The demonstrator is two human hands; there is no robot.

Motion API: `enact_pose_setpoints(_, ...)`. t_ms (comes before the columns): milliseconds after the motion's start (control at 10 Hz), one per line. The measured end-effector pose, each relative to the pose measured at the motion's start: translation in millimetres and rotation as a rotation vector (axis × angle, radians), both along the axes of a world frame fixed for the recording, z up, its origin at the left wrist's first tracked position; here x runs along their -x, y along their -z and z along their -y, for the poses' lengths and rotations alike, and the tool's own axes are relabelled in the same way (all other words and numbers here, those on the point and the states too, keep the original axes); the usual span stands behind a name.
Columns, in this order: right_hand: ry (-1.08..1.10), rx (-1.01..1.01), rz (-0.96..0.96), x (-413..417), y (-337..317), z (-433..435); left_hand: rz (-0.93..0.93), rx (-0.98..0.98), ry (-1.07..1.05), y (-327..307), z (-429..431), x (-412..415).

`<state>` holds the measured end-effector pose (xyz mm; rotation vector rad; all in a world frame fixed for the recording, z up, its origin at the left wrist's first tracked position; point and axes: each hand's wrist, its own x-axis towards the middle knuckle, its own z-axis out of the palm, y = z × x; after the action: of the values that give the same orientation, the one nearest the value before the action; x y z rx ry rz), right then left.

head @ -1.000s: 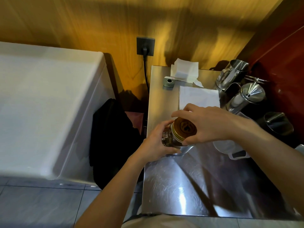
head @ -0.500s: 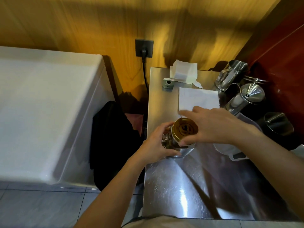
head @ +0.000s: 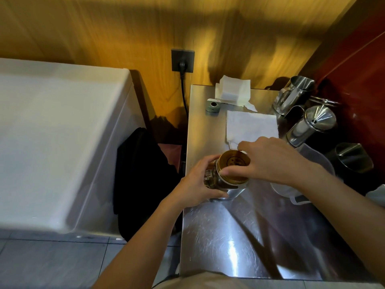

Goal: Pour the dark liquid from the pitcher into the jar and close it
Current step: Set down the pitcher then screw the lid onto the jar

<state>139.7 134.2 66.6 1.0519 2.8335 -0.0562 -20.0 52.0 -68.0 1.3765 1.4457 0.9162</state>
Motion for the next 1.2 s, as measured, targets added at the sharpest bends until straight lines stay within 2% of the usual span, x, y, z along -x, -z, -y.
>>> enact_pose_setpoints(100,-0.108,0.194,0.005,-4.3,3.4,-1.5,-0.001,0.005,-0.009,-0.5,0.4,-0.3)
enact_pose_setpoints(200,-0.190,0.289,0.072,-8.8,3.7,-2.2,-0.012,0.010,-0.006,-0.5,-0.3,-0.9)
enact_pose_setpoints(300,-0.111,0.028,0.054,-4.2,0.3,-1.7,-0.004,-0.004,-0.003,-1.3,-0.2,-1.1)
enact_pose_setpoints(400,-0.240,-0.059,0.010,-3.8,4.4,-1.3,0.013,-0.004,0.013,-3.3,-0.2,1.0)
enact_pose_setpoints(500,-0.419,-0.041,0.019,-4.6,13.2,-0.4,0.003,0.030,0.094,-8.1,-5.2,9.3)
enact_pose_setpoints(700,-0.482,-0.068,-0.096,2.3,30.6,-2.9,-0.140,-0.010,0.198,-22.6,-12.9,8.9)
enact_pose_setpoints(900,-0.410,-0.079,-0.213,2.0,41.5,2.5,-0.294,-0.090,0.025,-17.8,0.0,-4.1)
enact_pose_setpoints(1200,-0.146,-0.112,-0.280,4.0,46.6,21.2,-0.321,-0.188,-0.107,-13.6,7.9,-9.8)
